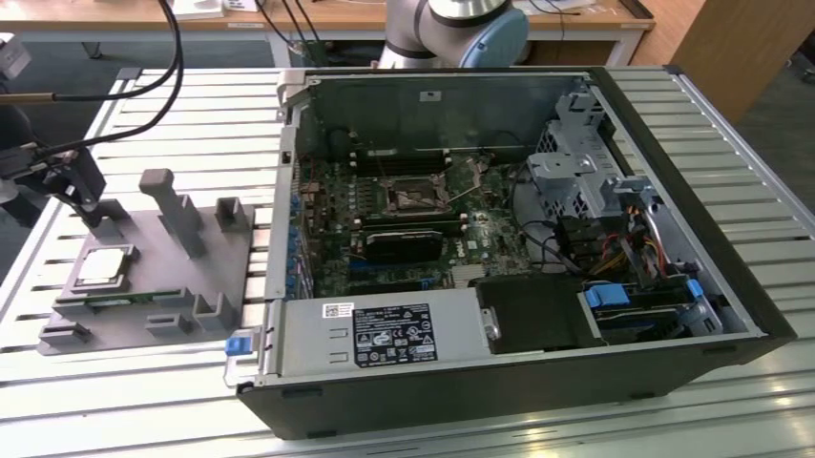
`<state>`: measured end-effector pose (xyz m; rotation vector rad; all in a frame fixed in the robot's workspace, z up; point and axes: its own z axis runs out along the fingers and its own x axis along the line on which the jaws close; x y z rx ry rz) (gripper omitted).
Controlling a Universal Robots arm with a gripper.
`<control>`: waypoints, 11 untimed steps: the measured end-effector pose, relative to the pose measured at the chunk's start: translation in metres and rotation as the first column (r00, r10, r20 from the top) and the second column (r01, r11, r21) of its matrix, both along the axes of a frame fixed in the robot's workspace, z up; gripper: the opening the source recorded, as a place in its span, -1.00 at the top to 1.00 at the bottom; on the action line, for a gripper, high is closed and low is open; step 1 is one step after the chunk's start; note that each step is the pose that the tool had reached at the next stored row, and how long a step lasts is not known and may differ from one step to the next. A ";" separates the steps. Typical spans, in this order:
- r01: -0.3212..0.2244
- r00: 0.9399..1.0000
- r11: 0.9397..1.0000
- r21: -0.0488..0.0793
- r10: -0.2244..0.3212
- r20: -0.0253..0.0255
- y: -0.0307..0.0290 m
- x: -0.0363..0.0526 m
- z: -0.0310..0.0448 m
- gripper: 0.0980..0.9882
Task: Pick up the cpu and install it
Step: 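Pick up the cpu and move it towards the insertion slot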
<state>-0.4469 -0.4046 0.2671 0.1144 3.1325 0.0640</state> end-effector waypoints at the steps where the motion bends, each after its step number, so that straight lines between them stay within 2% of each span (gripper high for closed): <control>1: 0.000 1.000 1.000 0.000 0.000 0.000 0.0000 0.0000 -0.0002 -0.39; 11: 0.000 1.000 1.000 0.000 0.000 0.000 0.0000 0.0000 -0.0026 -0.39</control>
